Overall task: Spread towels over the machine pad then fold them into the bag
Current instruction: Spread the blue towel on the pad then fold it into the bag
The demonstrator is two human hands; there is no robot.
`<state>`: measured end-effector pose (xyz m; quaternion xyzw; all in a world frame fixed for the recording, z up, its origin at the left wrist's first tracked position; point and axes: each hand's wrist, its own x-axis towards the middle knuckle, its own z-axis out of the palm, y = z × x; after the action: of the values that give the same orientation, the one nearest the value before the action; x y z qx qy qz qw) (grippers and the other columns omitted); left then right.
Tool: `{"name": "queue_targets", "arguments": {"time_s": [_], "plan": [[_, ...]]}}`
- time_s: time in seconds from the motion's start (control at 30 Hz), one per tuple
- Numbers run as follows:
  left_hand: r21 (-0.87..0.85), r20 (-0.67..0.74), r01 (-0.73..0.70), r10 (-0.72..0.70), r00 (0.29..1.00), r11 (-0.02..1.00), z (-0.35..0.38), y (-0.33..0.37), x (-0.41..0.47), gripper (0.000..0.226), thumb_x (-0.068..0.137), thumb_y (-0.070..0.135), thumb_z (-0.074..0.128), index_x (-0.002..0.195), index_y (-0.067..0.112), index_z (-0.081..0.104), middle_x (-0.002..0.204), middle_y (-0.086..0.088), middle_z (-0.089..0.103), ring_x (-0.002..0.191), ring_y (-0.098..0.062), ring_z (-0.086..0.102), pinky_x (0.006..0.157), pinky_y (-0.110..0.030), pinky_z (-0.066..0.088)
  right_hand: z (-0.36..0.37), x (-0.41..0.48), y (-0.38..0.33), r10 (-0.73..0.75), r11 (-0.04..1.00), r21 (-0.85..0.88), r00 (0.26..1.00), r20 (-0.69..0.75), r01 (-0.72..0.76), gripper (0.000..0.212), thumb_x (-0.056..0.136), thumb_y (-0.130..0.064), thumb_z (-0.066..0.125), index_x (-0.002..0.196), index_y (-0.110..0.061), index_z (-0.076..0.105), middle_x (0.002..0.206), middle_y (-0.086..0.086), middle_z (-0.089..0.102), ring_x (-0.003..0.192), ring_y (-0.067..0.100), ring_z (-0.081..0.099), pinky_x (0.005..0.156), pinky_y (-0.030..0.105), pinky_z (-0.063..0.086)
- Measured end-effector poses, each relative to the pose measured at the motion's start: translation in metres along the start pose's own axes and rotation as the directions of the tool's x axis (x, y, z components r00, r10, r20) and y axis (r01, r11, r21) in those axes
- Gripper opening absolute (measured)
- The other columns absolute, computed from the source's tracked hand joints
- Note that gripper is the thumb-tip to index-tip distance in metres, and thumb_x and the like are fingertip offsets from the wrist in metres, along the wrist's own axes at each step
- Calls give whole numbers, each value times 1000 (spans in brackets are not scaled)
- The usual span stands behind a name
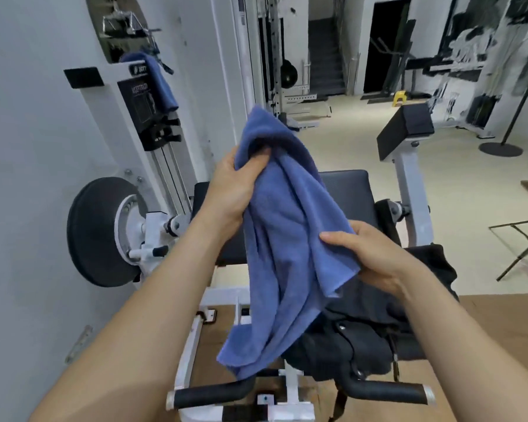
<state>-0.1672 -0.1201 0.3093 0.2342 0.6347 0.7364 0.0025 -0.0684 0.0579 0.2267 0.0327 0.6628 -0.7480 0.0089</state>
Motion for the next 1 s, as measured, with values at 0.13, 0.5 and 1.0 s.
{"name": "queue_targets", "arguments": {"time_s": [0.13, 0.5, 1.0], "plan": [[-12, -72, 82, -83, 994, 997, -16, -14, 33, 12, 88, 5, 65, 99, 8, 65, 85, -4, 71, 80, -15, 68, 72, -28, 54, -18, 30, -31, -140, 987, 53, 968, -210, 154, 15, 95, -11, 58, 105, -6, 68, 95, 10, 73, 91, 25, 67, 77, 33, 55], [214, 496, 5, -113, 861, 977, -26, -18, 120, 31, 92, 33, 58, 118, 16, 64, 115, -6, 70, 110, -18, 65, 98, -31, 48, 17, 136, -115, -298, 907, -311, 955, 4, 285, 14, 84, -2, 65, 93, -13, 62, 86, 8, 67, 82, 18, 65, 78, 31, 52], [166, -417, 79, -3, 909, 983, -144, -126, 227, 24, 102, 22, 41, 79, 24, 48, 85, 3, 52, 82, -12, 48, 78, -27, 43, -52, 188, -51, 255, 851, -478, 967, 17, -216, 22, 86, -13, 71, 104, 0, 70, 103, 27, 70, 83, 29, 69, 73, 34, 57]]}}
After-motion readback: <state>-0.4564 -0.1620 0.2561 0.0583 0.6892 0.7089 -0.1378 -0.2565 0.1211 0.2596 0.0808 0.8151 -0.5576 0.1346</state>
